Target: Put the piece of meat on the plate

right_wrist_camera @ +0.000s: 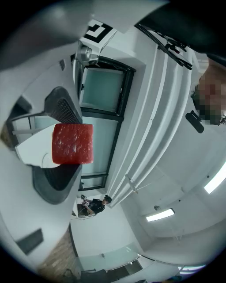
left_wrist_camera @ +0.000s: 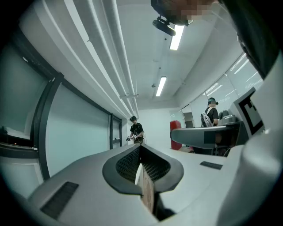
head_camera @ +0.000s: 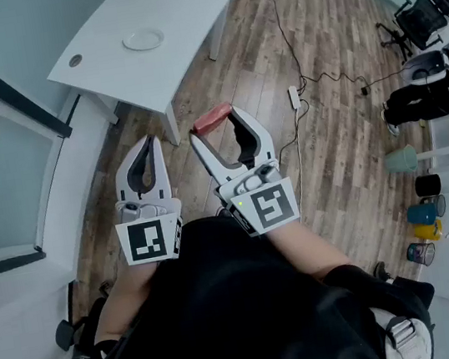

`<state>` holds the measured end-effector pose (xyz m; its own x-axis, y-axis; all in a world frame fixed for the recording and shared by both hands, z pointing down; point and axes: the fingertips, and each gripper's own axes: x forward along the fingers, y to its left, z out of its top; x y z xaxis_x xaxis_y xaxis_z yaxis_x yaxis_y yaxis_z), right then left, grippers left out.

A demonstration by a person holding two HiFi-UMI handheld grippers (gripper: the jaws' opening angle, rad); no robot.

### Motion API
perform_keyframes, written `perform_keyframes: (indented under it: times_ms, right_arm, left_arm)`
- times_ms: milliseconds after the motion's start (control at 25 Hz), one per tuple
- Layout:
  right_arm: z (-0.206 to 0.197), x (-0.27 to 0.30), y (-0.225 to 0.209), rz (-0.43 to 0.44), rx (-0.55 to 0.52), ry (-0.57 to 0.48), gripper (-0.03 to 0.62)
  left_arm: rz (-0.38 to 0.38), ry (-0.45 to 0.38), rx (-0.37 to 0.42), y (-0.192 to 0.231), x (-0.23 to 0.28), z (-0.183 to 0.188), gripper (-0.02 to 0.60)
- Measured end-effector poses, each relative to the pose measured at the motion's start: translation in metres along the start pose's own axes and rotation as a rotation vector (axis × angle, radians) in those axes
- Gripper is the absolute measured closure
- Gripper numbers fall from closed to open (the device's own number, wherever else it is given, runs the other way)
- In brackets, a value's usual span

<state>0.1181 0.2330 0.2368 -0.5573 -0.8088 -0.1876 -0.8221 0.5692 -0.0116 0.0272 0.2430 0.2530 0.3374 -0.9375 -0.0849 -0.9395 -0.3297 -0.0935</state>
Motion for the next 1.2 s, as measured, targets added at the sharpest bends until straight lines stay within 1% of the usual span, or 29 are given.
perform_keyframes:
  times_ms: [120,320,440,560,680,840,1000,1200]
  right_arm:
    - [-0.001,0.002,0.003,0.000,-0.008,-0.005,0.309]
    - [-0.004,-0.001,0.009,0.003,0.027,0.014,0.309]
    - [0.000,0.004,0.011,0.013,0.011,0.001,0.309]
    - [-0.006,0.017,0.005,-0.009,0.012,-0.006,0.309]
    - [-0.012,0.028,0.007,-0.024,0.010,0.012,0.309]
    - [-0.014,0.031,0.027,-0.040,0.003,0.030,0.309]
    - [-0.008,0.044,0.041,-0.058,-0.008,0.006,0.309]
    - [-0.008,0.056,0.056,-0.092,-0.008,0.002,0.309]
  left_arm:
    - [-0.007,-0.001,0.005,0.002,-0.001,-0.002,0.592]
    - [-0.022,0.017,-0.005,0.002,-0.005,-0.006,0.592]
    - [-0.032,0.014,-0.011,0.006,-0.003,-0.006,0.592]
    - [-0.034,0.022,-0.028,0.015,0.005,-0.018,0.592]
    - [-0.037,0.035,-0.033,0.027,0.006,-0.023,0.592]
    - [-0.043,0.012,-0.030,0.044,-0.007,-0.017,0.592]
    - [-0.061,-0.023,-0.016,0.064,-0.010,-0.007,0.592]
    - [-0.087,-0.023,-0.002,0.087,-0.020,-0.004,0.592]
